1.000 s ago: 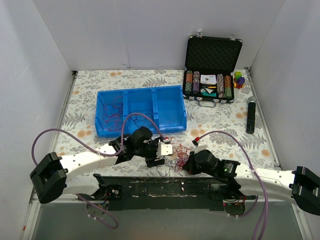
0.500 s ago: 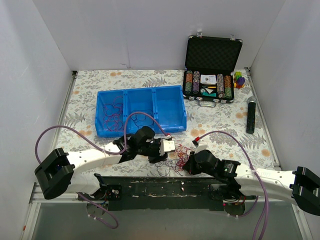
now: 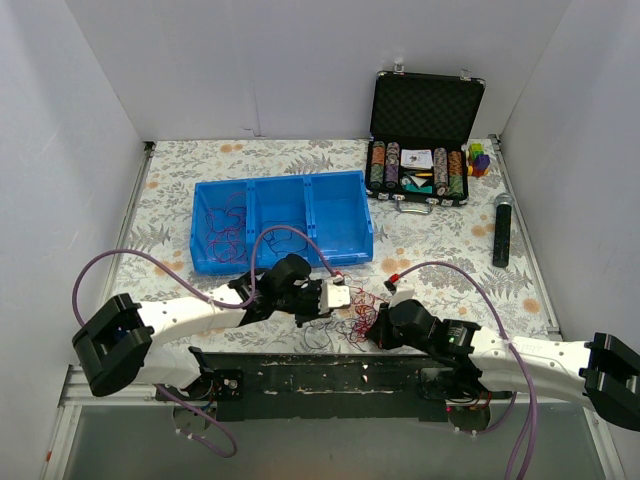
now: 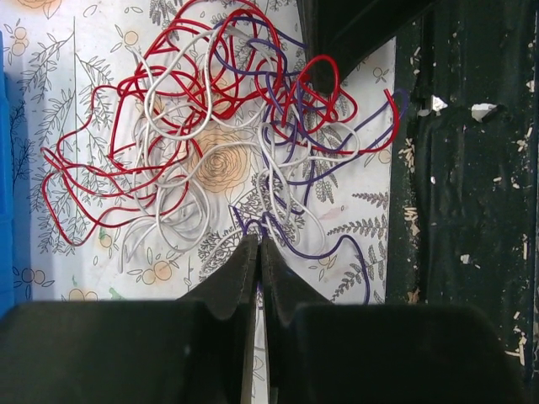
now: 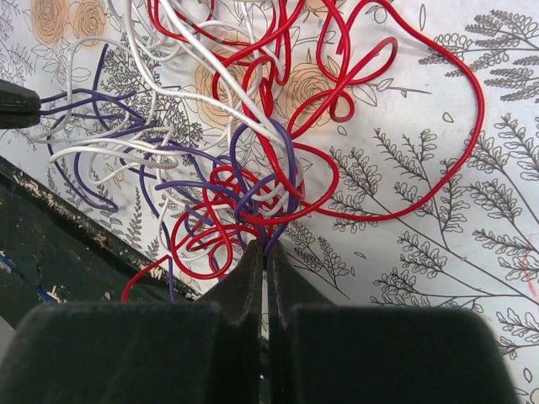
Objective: Untangle the cables
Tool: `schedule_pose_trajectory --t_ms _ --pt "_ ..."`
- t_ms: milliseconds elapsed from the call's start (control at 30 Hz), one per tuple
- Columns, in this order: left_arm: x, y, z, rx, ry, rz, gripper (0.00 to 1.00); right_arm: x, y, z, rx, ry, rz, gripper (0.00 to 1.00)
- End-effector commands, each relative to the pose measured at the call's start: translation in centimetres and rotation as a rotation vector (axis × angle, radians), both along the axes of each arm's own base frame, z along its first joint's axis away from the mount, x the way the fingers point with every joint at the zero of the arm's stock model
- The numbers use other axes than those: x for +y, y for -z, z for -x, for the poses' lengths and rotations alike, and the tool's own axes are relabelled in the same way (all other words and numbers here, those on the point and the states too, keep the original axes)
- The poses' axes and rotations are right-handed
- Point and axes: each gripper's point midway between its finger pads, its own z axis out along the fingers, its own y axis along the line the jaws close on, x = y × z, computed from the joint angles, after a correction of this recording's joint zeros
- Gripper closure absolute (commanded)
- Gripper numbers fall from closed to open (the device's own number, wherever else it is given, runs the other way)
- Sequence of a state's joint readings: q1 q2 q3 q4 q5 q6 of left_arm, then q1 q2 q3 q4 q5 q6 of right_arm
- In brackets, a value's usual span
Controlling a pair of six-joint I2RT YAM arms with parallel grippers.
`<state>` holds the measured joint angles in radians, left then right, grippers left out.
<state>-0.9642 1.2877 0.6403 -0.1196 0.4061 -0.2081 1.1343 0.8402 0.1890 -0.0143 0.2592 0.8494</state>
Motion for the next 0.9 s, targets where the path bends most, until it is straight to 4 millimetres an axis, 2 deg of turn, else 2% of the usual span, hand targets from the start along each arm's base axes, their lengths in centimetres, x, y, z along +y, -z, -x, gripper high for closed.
schedule_pose_trajectory --t_ms 0,67,167,233,300,400,467,567,667,867 --pt "-0.1 -2.2 -0.1 -0.051 0.043 0.013 1.0 -1.8 1.6 0.4 0.014 -0.006 0.113 0.99" --pt "-0.4 -4.1 -0.6 -0.103 0.063 0.026 1.0 -1.7 1.6 0.4 0.013 -0.011 0.114 0.99" --pt "-1.2 -8.7 -2.4 -0.203 0.051 0.076 1.0 -1.8 1.8 0.5 0.019 -0.01 0.117 0.99" --pt "-1.6 -12.5 -3.4 -0.281 0.067 0.103 1.0 -1.9 1.9 0.5 0.021 -0.009 0.121 0.99" --pt "-2.1 -17.7 -4.5 -0.368 0.061 0.154 1.0 -2.0 2.1 0.6 0.023 -0.01 0.124 0.99" --pt "-1.9 -23.7 -5.1 -0.44 0.044 0.2 1.0 -2.1 2.3 0.6 0.024 -0.01 0.132 0.99" --pt "-1.6 -27.3 -5.1 -0.483 0.03 0.244 1.0 -2.0 2.4 0.6 0.026 -0.013 0.134 0.99" --pt "-0.8 -31.3 -5.0 -0.564 0.01 0.301 1.0 -1.9 2.6 0.7 0.034 -0.022 0.144 0.99" --pt "-0.1 -35.8 -6.1 -0.695 -0.053 0.374 1.0 -2.0 2.8 0.7 0.038 -0.022 0.16 0.99" --pt "1.4 -46.3 -7.6 -1.011 -0.192 0.59 1.0 -2.1 3.1 0.9 0.044 -0.025 0.16 0.99"
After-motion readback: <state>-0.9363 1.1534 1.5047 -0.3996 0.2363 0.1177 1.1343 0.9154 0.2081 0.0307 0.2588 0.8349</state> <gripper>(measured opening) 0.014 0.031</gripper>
